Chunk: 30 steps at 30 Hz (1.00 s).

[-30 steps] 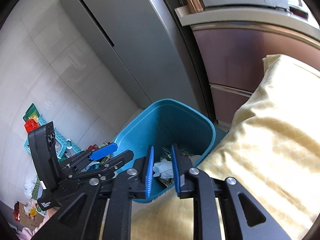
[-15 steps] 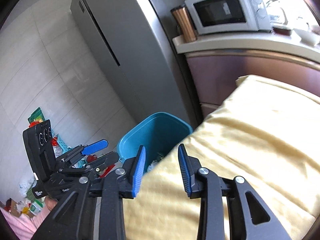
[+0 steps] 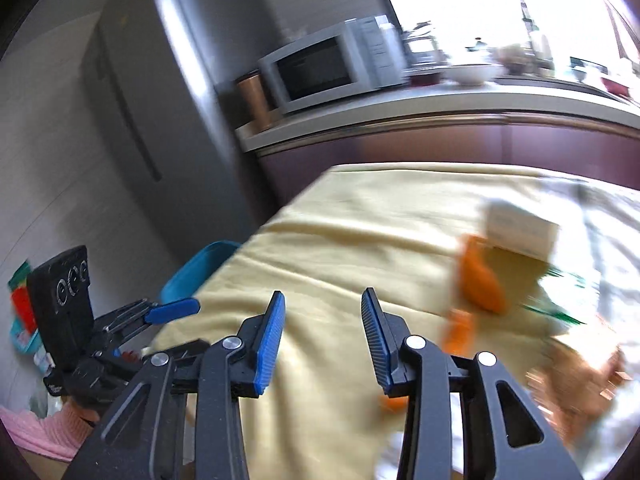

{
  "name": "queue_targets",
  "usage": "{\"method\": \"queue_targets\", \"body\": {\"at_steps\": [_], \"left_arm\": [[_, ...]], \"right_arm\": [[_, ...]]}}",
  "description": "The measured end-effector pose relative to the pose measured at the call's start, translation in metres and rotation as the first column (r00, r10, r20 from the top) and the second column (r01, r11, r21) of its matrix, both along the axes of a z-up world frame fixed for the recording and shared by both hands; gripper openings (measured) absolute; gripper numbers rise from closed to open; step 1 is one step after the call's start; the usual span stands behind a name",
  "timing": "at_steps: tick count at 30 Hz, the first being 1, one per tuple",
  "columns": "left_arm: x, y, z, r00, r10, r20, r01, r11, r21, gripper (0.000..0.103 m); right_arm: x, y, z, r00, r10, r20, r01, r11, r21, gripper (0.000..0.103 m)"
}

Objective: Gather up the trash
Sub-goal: 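Move both open tools back over the table trash, then grasp the crumpled copper bag with the right tool while the left grasps a white tissue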

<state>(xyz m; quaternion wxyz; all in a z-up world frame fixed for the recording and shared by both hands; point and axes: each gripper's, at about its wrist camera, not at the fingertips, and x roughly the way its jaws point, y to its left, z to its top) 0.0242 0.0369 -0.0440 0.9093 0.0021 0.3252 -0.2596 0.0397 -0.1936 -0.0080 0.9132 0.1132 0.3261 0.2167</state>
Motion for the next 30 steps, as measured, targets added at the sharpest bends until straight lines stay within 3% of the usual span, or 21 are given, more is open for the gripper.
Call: {"method": "queue_targets", "body": {"at_steps": [7, 15, 20, 26, 30], "left_arm": [[0.005, -0.076, -0.007, 0.985, -0.168, -0.047, 0.167, 0.986, -0.017, 0.078], [0.0, -0.14, -0.02, 0.943, -0.313, -0.115, 0.313, 0.95, -0.016, 0.077], [-0.001, -0.168, -0.027, 0.933, -0.328, -0.151, 0.335, 0.942, 0.025, 0.076], [0.007, -0.181, -0.03, 0.934, -0.309, -0.181, 0.323, 0.945, 0.049, 0.069], [0.011, -0.185, -0.031, 0.938, -0.296, -0.18, 0.311, 0.948, 0.06, 0.054]], "right_arm": [[-0.018, -0.073, -0.018, 0.98, -0.196, -0.027, 0.196, 0.981, 0.003, 0.038], [-0.026, -0.124, -0.035, 0.943, -0.328, -0.048, 0.329, 0.944, 0.002, 0.043], [-0.022, -0.144, -0.05, 0.923, -0.373, -0.09, 0.375, 0.927, -0.002, 0.058], [-0.022, -0.161, -0.065, 0.908, -0.388, -0.158, 0.401, 0.914, 0.059, 0.059], [-0.022, -0.167, -0.071, 0.906, -0.381, -0.184, 0.403, 0.909, 0.105, 0.063]]}}
